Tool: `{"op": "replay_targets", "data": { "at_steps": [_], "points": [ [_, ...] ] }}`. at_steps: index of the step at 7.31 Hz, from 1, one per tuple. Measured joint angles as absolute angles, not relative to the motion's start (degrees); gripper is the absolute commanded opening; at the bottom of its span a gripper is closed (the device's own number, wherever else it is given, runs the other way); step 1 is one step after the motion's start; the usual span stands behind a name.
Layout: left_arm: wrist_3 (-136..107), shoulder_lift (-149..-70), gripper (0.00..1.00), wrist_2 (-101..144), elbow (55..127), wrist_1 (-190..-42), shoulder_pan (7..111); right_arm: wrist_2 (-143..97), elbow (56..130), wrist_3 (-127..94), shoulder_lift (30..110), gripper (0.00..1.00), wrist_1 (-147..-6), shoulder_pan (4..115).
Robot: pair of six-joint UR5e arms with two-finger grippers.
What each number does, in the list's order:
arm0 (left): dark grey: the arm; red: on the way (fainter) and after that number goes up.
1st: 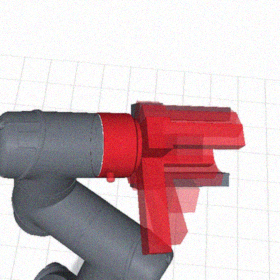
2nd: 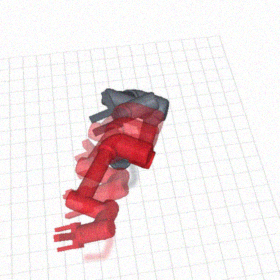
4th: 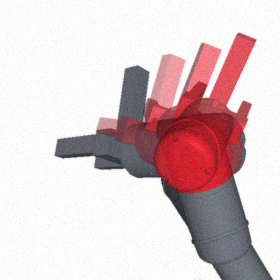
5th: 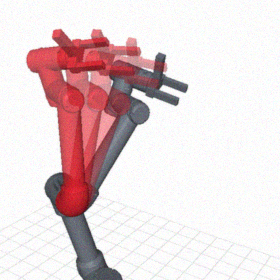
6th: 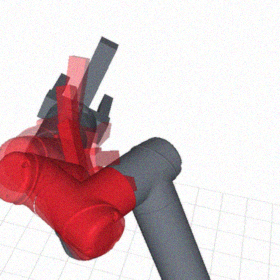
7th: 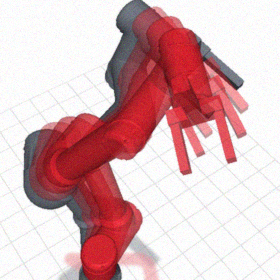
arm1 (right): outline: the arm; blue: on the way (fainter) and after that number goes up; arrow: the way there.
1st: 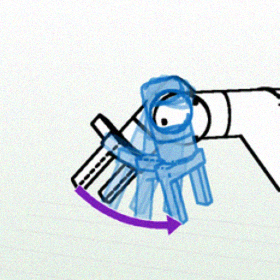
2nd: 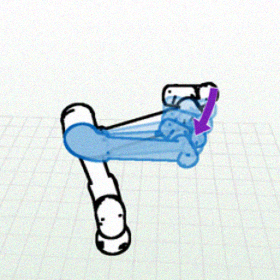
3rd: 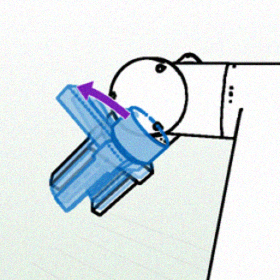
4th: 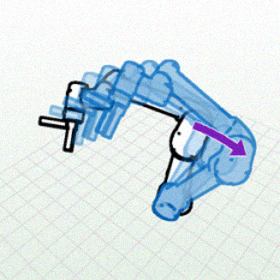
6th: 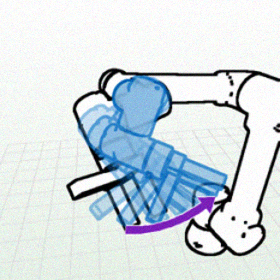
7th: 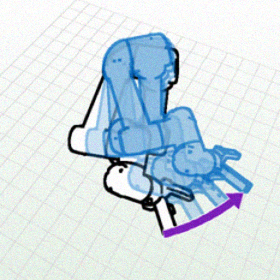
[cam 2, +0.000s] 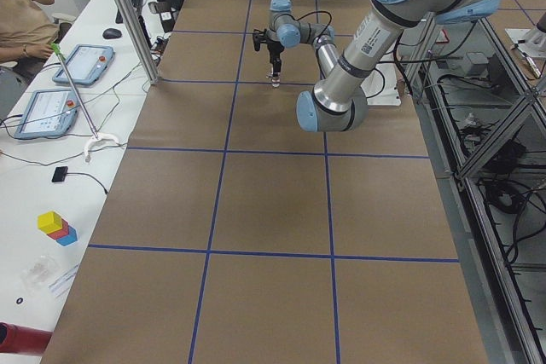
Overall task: Assemble PPR valve and pipe with both arms
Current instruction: 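Set the valve upright, open the left gripper and withdraw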
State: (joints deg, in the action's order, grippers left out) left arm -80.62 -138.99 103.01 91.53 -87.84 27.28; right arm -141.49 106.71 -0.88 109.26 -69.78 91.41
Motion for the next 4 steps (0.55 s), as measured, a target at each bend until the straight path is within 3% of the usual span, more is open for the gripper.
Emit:
{"op": "replay_targets", "data": {
  "at_steps": [4],
  "points": [
    [-58.87,-125.18,1.00,104.10,120.24,-69.98,32.46,-141.87,108.48,-7.18,108.89,1.00,-69.69,89.40]
  ]
}}
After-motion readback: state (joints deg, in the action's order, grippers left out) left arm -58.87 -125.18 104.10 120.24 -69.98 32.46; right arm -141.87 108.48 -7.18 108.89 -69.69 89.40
